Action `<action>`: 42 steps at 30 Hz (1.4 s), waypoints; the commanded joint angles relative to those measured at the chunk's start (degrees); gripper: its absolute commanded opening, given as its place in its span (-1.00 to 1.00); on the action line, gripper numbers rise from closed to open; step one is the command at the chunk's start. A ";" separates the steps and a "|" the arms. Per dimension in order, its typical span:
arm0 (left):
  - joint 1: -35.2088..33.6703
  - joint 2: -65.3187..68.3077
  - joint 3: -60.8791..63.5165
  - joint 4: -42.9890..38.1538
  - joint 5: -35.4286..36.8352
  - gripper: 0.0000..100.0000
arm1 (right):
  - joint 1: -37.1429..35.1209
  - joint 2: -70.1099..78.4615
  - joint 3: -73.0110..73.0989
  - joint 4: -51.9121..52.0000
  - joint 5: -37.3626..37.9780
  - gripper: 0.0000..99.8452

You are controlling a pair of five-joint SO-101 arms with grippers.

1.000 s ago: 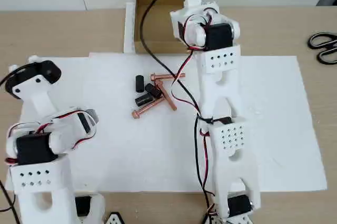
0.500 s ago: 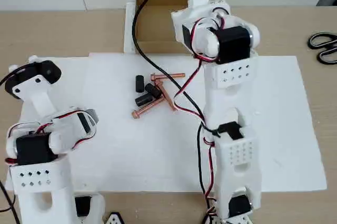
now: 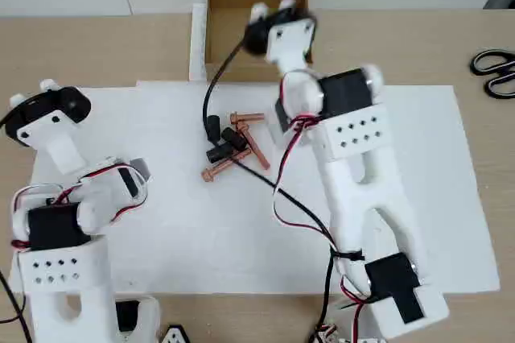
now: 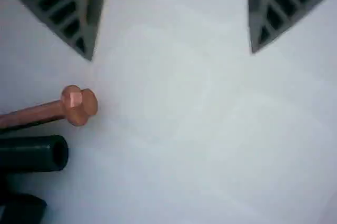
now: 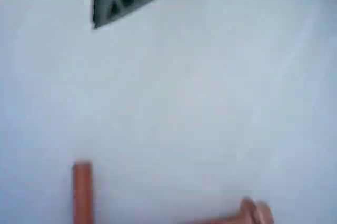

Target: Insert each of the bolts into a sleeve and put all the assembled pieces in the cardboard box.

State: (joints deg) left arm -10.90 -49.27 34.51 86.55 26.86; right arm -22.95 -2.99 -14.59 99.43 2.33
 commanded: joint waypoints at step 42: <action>23.38 54.15 -29.23 -19.43 14.95 -0.63 | 19.12 1.27 4.66 -5.76 4.75 -0.43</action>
State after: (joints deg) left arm 10.64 4.09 9.54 66.33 39.87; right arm -8.09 5.36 -7.30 93.10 6.55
